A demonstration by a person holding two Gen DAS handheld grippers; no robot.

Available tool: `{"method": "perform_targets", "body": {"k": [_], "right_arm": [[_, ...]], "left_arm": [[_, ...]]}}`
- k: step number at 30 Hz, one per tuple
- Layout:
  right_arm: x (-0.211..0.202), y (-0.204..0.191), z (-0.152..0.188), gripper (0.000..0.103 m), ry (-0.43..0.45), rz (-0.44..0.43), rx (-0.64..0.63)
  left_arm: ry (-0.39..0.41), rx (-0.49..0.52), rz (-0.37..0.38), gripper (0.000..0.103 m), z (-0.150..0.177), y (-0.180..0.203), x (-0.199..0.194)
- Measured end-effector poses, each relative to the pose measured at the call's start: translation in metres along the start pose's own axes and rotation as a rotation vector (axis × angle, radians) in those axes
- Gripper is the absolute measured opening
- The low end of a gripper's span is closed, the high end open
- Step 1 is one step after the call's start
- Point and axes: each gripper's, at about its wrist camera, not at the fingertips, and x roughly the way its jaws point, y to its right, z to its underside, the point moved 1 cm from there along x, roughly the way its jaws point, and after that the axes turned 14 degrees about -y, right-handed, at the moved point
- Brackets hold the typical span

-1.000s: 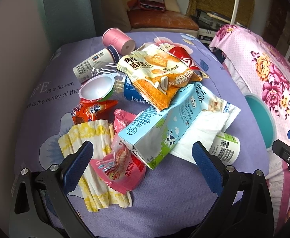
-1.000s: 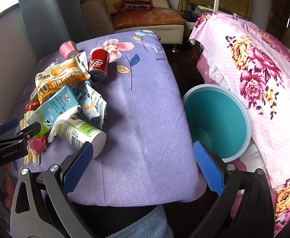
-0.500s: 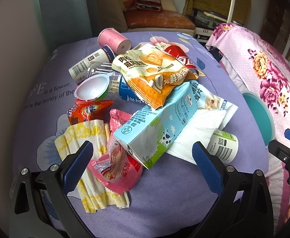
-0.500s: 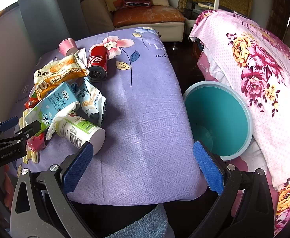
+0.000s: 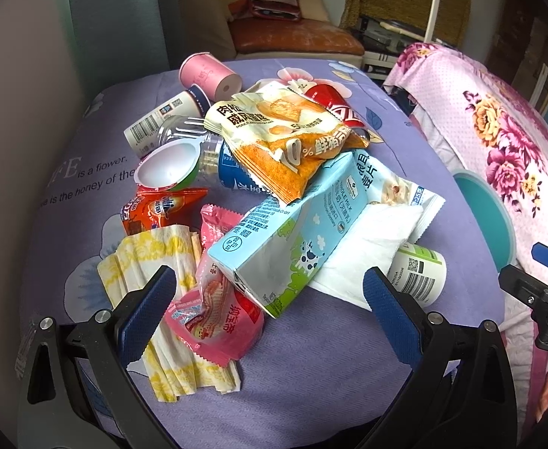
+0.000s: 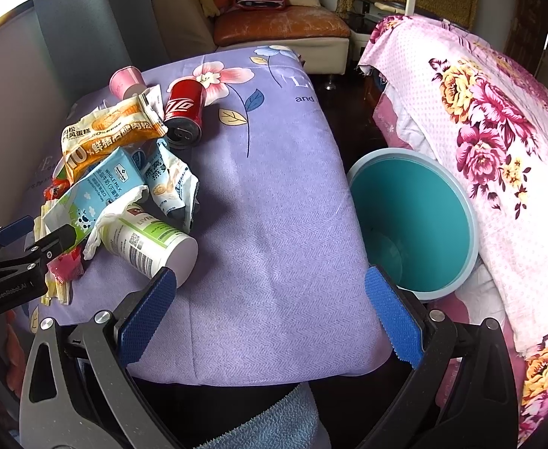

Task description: Collect trash

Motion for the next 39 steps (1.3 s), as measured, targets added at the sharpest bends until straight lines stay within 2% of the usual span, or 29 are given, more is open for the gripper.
{"method": "perform_targets", "body": {"k": [5, 13, 15, 17, 18, 25, 30, 31, 35, 39], "right_arm": [[-0.001, -0.003, -0.003, 0.097, -0.016, 0.011, -0.04], [0.007, -0.037, -0.015, 0.097, -0.101, -0.092, -0.201], [0.013, -0.054, -0.02, 0.091, -0.123, -0.097, -0.274], [0.021, -0.069, -0.026, 0.065, -0.165, -0.109, -0.339], [0.025, -0.076, -0.03, 0.061, -0.182, -0.116, -0.363], [0.045, -0.114, -0.052, 0.059, -0.257, -0.117, -0.523], [0.062, -0.119, -0.057, 0.059, -0.307, -0.142, -0.519], [0.063, -0.118, -0.054, 0.053, -0.314, -0.151, -0.516], [0.057, -0.102, -0.043, 0.049, -0.322, -0.187, -0.468], [0.052, -0.076, -0.03, 0.049, -0.33, -0.197, -0.408]], "left_arm": [[-0.001, 0.006, 0.012, 0.1, -0.003, -0.007, -0.001], [-0.01, 0.01, 0.031, 0.1, -0.009, -0.04, -0.002], [-0.009, 0.012, 0.039, 0.1, -0.01, -0.048, -0.003], [-0.015, 0.012, 0.05, 0.1, -0.01, -0.055, -0.002], [-0.017, 0.013, 0.054, 0.1, -0.011, -0.058, -0.002], [-0.042, 0.009, 0.089, 0.099, -0.009, -0.076, 0.002], [-0.063, 0.032, 0.118, 0.088, -0.015, -0.075, 0.002], [-0.061, 0.048, 0.116, 0.085, -0.017, -0.072, 0.0], [-0.072, 0.144, 0.108, 0.077, -0.023, -0.052, -0.001], [-0.102, 0.253, 0.09, 0.077, -0.03, -0.024, 0.009]]}}
